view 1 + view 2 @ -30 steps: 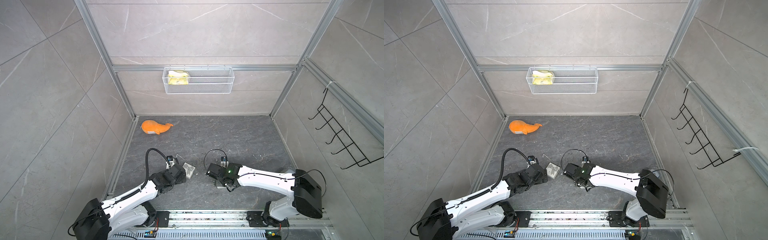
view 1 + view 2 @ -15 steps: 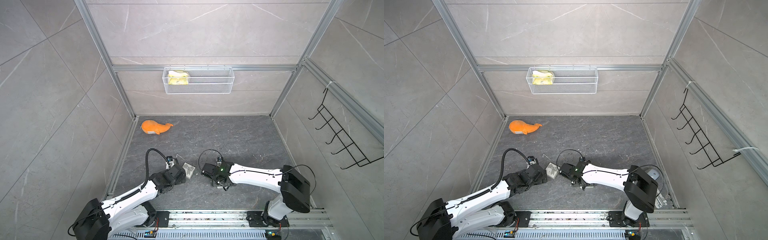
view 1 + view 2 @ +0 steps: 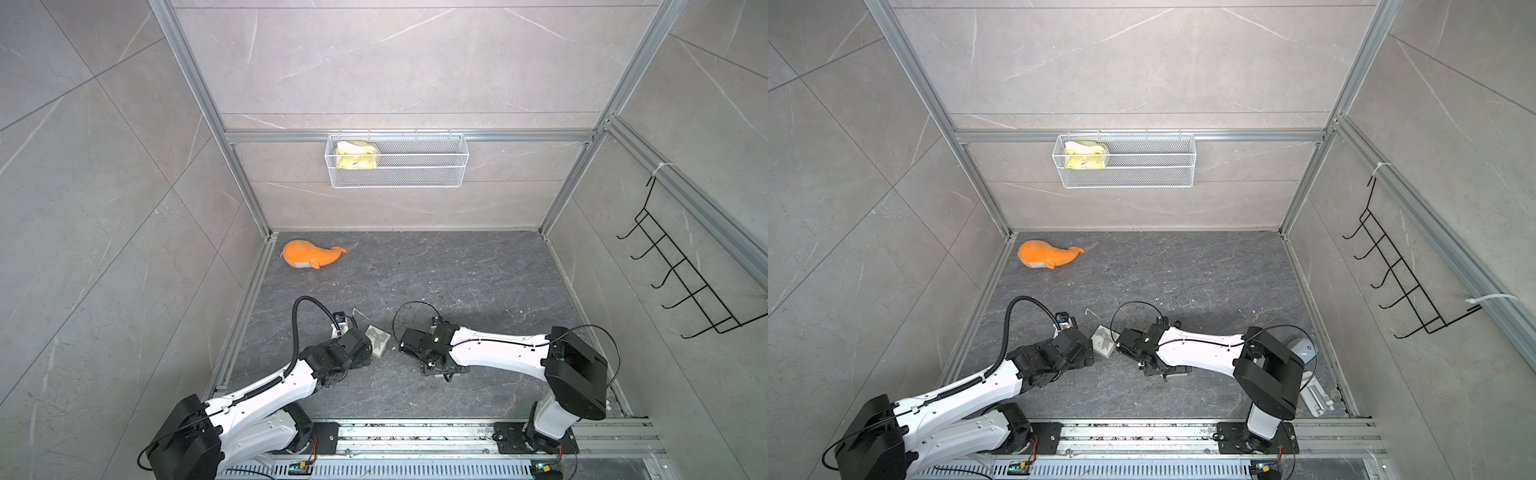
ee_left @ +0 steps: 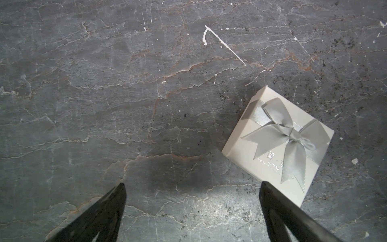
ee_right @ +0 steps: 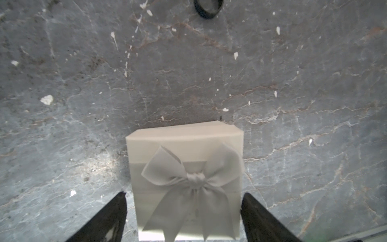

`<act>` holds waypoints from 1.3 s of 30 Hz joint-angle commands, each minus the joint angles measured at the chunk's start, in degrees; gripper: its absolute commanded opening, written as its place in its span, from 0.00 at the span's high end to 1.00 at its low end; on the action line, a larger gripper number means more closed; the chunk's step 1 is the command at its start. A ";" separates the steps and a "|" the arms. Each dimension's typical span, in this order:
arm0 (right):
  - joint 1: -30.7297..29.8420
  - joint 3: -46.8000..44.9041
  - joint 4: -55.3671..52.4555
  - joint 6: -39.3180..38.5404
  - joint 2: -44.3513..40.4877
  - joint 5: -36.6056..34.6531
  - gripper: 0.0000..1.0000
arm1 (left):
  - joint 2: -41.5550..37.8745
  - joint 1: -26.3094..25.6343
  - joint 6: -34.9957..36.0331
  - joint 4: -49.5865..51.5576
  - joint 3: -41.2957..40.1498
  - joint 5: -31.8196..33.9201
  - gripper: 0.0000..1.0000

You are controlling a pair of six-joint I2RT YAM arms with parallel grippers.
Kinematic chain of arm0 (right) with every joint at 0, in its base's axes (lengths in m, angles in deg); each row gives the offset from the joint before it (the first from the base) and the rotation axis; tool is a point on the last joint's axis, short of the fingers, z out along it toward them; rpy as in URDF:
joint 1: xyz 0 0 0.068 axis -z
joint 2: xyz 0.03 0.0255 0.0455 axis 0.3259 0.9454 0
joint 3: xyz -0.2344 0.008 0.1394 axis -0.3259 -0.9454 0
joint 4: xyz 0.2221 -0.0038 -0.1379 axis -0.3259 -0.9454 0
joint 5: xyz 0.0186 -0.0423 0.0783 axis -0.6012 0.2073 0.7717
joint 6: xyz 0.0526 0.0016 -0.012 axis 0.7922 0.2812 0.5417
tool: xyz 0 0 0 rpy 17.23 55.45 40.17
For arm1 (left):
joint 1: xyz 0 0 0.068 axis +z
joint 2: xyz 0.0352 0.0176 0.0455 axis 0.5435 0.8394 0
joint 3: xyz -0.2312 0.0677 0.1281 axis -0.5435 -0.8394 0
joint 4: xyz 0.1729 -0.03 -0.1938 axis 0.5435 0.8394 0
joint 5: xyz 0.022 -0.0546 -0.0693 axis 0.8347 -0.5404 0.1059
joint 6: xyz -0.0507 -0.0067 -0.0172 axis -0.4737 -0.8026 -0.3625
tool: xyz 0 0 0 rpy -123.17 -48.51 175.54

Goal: Take the rings out of the lift-off lid box
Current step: Close the lid on the jewelry box.

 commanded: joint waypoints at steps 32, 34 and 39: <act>2.49 -5.46 3.33 -2.12 -11.55 3.95 0.23 | 0.93 0.74 1.46 -0.74 0.63 1.33 0.00; 2.87 -5.71 3.81 -2.63 -11.92 4.47 0.23 | 1.03 0.71 1.46 -0.74 0.72 1.33 0.00; 4.24 -6.88 6.48 -4.27 -12.27 7.16 0.24 | 1.21 0.76 1.42 -0.74 0.72 1.40 0.00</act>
